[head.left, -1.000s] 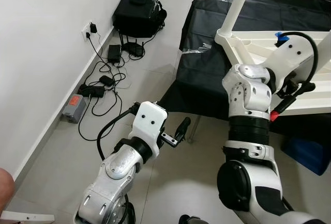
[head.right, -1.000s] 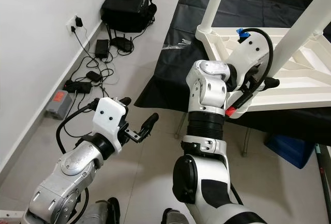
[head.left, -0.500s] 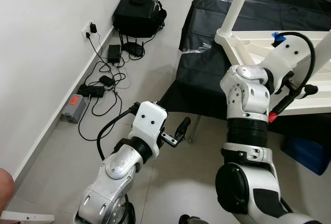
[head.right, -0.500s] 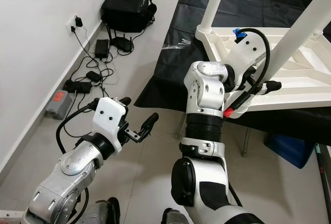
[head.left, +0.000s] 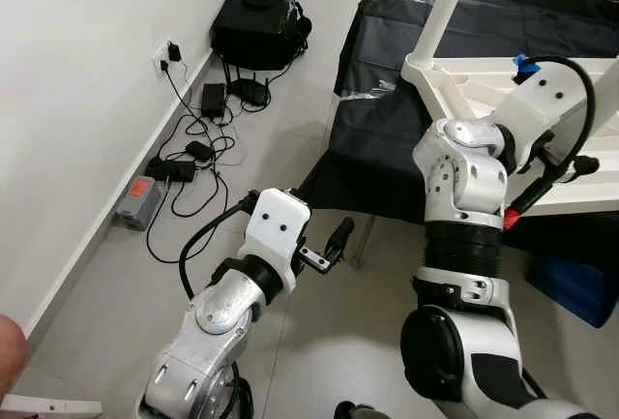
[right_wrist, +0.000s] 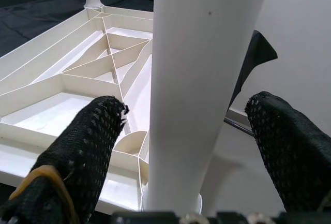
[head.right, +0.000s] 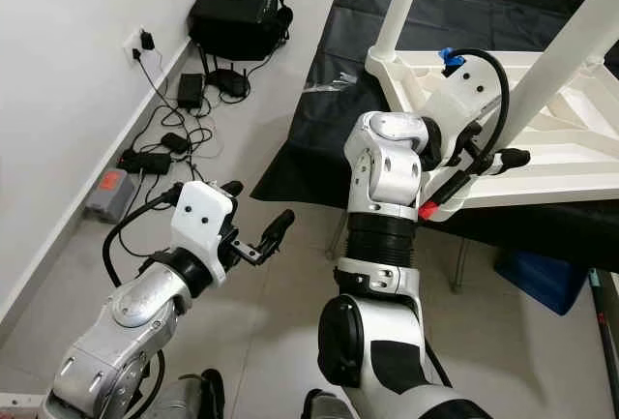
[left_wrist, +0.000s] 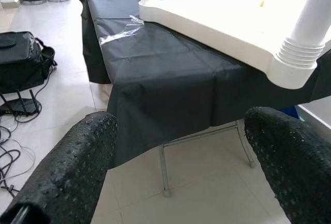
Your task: Building children table
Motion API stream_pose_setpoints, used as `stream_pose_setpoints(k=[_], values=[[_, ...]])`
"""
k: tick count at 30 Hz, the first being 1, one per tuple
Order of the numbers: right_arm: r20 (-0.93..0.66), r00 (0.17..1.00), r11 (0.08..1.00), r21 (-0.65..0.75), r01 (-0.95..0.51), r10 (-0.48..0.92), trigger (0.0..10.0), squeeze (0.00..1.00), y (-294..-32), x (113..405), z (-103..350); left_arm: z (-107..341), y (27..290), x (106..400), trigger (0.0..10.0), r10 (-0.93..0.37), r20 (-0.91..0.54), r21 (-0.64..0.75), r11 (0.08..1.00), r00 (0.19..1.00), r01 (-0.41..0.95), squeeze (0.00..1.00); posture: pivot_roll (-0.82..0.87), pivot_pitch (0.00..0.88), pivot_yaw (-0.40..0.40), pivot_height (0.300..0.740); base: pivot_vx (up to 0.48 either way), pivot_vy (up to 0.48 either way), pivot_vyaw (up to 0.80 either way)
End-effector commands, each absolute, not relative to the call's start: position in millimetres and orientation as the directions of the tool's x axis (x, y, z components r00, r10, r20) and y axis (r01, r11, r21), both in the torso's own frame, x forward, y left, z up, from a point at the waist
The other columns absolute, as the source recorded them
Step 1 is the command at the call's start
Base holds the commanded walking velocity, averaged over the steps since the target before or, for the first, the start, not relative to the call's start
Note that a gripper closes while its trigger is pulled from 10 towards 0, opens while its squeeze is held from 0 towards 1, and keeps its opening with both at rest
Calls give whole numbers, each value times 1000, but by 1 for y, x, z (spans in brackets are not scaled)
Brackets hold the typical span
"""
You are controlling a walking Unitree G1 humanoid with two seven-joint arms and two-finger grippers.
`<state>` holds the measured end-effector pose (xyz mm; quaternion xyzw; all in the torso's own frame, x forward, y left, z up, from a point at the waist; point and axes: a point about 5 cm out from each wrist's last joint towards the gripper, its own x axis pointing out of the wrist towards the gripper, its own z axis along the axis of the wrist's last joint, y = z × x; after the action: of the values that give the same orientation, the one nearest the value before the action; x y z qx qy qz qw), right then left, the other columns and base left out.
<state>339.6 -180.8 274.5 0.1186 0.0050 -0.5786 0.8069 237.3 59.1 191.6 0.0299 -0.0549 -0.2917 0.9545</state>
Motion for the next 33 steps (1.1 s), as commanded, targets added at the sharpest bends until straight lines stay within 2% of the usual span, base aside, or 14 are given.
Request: stream_pose_setpoints(k=[1, 18, 25, 29, 33], values=[[-141, 318, 292, 180, 939, -937, 10000, 0, -180, 334, 273, 188, 58, 238, 10000, -564, 78, 84, 825, 822, 558, 0, 115, 187, -85, 740, 0, 0, 0], [-154, 359, 335, 164, 928, -920, 10000, 0, -173, 326, 264, 188, 57, 237, 10000, -560, 79, 82, 828, 825, 555, 0, 108, 174, -81, 740, 0, 0, 0], [-160, 400, 380, 143, 914, -902, 10000, 0, -165, 319, 258, 188, 56, 237, 10000, -565, 83, 83, 825, 821, 559, 0, 107, 169, -80, 740, 0, 0, 0], [-154, 464, 454, 101, 885, -872, 10000, 0, -154, 308, 248, 188, 56, 238, 10000, -566, 84, 85, 824, 820, 560, 0, 103, 167, -78, 740, 0, 0, 0], [-156, 492, 484, 92, 870, -856, 10000, 0, -152, 307, 245, 187, 56, 238, 10000, -566, 84, 85, 824, 820, 560, 0, 102, 166, -77, 740, 0, 0, 0]])
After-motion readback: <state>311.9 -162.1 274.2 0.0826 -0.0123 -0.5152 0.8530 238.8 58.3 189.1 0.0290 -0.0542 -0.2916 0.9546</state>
